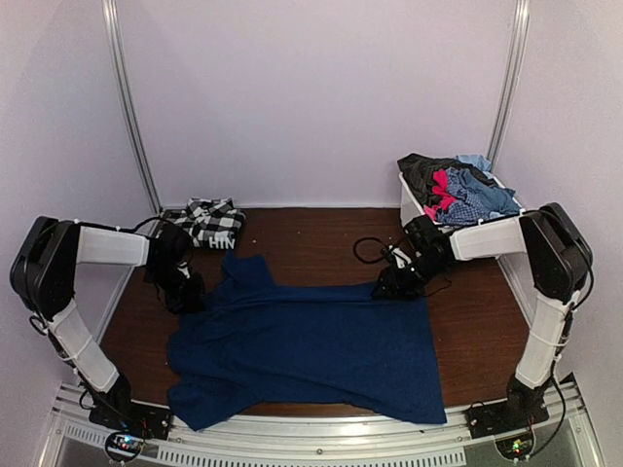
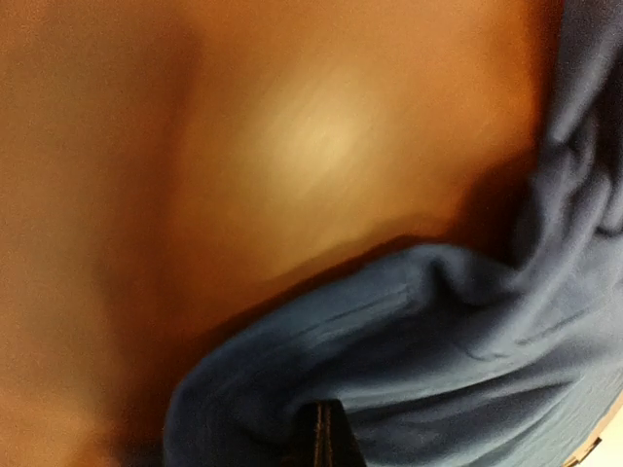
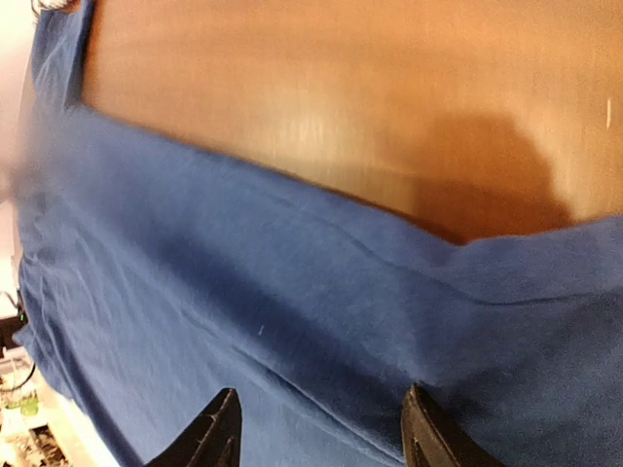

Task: Fold and stack the mixed laundry pile
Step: Pick up the flattened T-shirt from the center of the board.

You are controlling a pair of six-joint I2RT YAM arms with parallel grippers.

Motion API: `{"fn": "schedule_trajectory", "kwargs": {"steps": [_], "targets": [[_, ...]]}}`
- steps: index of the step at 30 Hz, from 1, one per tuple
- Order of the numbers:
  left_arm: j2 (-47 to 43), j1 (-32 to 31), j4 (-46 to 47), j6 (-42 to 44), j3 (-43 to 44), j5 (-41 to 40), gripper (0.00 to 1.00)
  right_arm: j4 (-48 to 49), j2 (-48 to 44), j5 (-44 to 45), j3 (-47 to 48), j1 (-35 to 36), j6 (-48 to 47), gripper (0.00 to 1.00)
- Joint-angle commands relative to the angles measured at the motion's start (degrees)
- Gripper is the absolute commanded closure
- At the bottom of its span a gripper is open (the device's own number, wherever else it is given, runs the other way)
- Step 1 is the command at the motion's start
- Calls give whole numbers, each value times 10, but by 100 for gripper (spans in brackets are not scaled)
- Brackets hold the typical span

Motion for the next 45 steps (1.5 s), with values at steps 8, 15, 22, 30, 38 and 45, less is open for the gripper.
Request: {"fn": "schedule_trajectory", "kwargs": {"steps": [8,15,22,30,38,45], "targets": [[-137,8,-144,57,24,-15,77,-245,-76,33,-107,0,-36,43],[18,8,-106,131,194,38,72,-271,-85,21,8,-6,-68,41],[176,5,-131,195,390,72,59,-282,-61,55,49,-37,-95,40],[290,-19,-174,252,520,11,45,-298,-67,91,38,-68,-114,37],[353,-60,-257,275,551,-85,36,-328,-66,134,50,-87,-135,33],[378,-96,-280,302,544,-145,43,-349,-61,184,66,-91,-134,29]]}}
